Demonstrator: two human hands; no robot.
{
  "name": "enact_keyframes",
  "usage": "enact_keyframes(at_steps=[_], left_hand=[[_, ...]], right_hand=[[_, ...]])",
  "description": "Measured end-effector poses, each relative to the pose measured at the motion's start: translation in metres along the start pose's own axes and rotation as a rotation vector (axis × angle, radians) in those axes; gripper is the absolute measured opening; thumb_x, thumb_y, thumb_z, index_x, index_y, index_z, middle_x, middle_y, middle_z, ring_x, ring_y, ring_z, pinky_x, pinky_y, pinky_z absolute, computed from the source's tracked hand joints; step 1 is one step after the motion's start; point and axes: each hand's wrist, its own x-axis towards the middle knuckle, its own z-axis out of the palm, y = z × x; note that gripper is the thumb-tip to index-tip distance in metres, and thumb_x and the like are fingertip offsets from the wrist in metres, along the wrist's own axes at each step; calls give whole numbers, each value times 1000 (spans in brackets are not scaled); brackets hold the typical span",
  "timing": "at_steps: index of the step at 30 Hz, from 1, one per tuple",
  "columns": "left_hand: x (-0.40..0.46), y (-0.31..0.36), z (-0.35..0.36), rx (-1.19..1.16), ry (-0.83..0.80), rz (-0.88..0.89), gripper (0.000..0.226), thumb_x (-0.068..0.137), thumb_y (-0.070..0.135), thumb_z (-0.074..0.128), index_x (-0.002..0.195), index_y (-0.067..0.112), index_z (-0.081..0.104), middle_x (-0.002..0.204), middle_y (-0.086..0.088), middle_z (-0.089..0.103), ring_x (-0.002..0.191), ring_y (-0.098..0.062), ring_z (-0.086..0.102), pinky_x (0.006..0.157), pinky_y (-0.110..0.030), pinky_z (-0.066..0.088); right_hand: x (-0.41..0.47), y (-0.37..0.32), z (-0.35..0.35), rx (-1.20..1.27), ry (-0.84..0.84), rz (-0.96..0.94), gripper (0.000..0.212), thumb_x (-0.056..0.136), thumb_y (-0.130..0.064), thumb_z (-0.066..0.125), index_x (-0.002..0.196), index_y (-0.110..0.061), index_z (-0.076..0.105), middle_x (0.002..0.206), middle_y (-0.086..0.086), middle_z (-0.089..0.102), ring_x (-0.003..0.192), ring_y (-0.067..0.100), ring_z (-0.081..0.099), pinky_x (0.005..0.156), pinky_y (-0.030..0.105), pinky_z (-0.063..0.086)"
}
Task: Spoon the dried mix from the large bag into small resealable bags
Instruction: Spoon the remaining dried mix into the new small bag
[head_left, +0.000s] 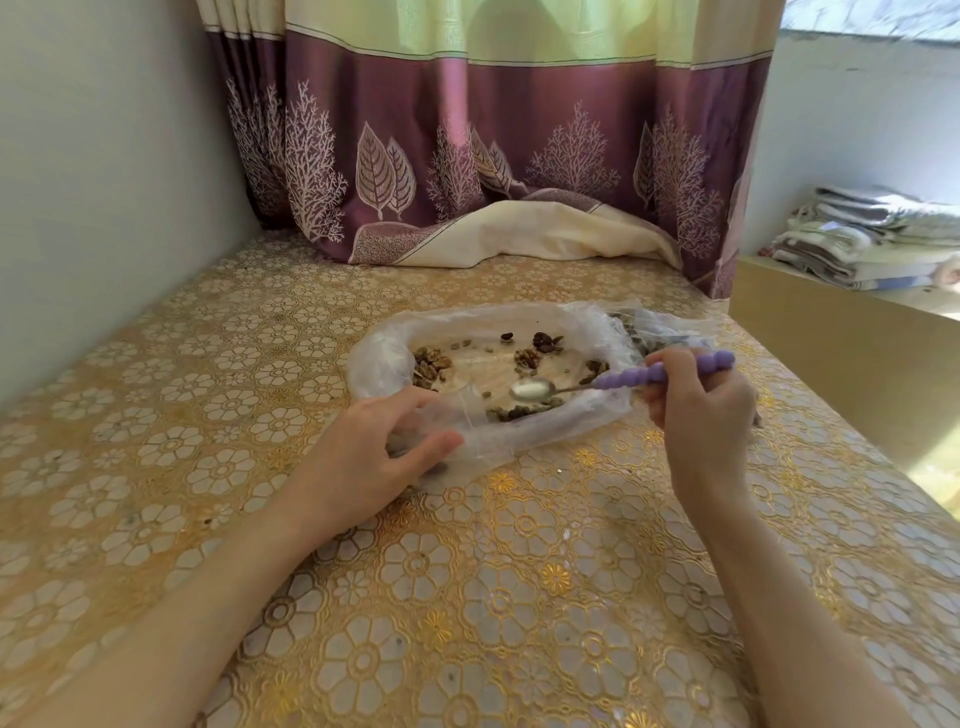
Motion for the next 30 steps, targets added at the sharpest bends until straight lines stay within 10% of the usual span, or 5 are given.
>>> enact_keyframes(at_steps=[10, 15, 19, 30], left_hand=[[0, -2, 0, -59, -6, -38, 58, 71, 67, 45, 109, 26, 62, 73, 17, 57, 70, 2, 56, 63, -16, 39], [0, -4, 0, -79, -6, -57, 55, 72, 65, 45, 109, 27, 61, 83, 15, 62, 82, -3, 58, 73, -27, 47], [0, -6, 1, -83, -6, -59, 46, 74, 64, 46, 105, 33, 59, 85, 15, 61, 86, 0, 57, 71, -23, 45], [3, -4, 3, -182, 63, -70, 30, 83, 60, 51, 96, 34, 59, 65, 27, 63, 55, 10, 56, 49, -4, 38]], right_hand=[[11, 3, -10, -261, 60, -96, 16, 78, -26, 42, 76, -17, 55, 61, -22, 68, 54, 6, 47, 65, 33, 41], [12, -4, -12, -95, 2, -10, 44, 79, -21, 42, 48, -39, 68, 62, 27, 63, 58, 25, 38, 61, 35, 37], [9, -7, -8, 40, -95, 89, 51, 82, -7, 42, 38, -19, 64, 42, -1, 58, 40, 7, 35, 39, 15, 28], [0, -5, 6, 139, -211, 307, 27, 84, -3, 40, 61, 0, 55, 69, 23, 70, 47, 9, 40, 37, 15, 29]])
